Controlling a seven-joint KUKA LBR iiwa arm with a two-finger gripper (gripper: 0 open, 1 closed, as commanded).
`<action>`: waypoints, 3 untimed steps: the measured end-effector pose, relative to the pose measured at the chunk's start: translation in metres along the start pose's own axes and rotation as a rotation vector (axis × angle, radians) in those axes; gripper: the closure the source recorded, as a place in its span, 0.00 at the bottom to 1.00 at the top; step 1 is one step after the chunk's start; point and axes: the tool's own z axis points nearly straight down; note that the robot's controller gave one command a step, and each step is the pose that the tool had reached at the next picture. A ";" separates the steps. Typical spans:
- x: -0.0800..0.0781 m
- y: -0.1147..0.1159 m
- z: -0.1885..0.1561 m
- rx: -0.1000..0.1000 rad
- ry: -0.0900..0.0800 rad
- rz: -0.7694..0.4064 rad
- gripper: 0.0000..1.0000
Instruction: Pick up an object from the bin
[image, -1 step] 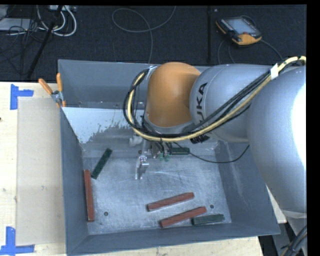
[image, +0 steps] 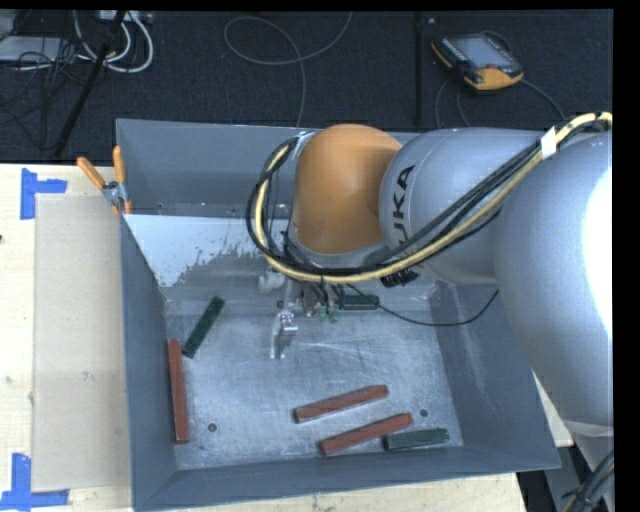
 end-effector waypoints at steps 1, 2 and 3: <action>0.033 -0.035 0.003 0.000 -0.001 -0.087 0.00; 0.072 -0.080 0.015 0.002 0.002 -0.124 0.00; 0.086 -0.090 0.066 -0.002 -0.017 -0.032 1.00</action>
Offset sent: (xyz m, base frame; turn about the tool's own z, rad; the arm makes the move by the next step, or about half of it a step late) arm -0.0727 -0.0805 -0.0148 -0.1247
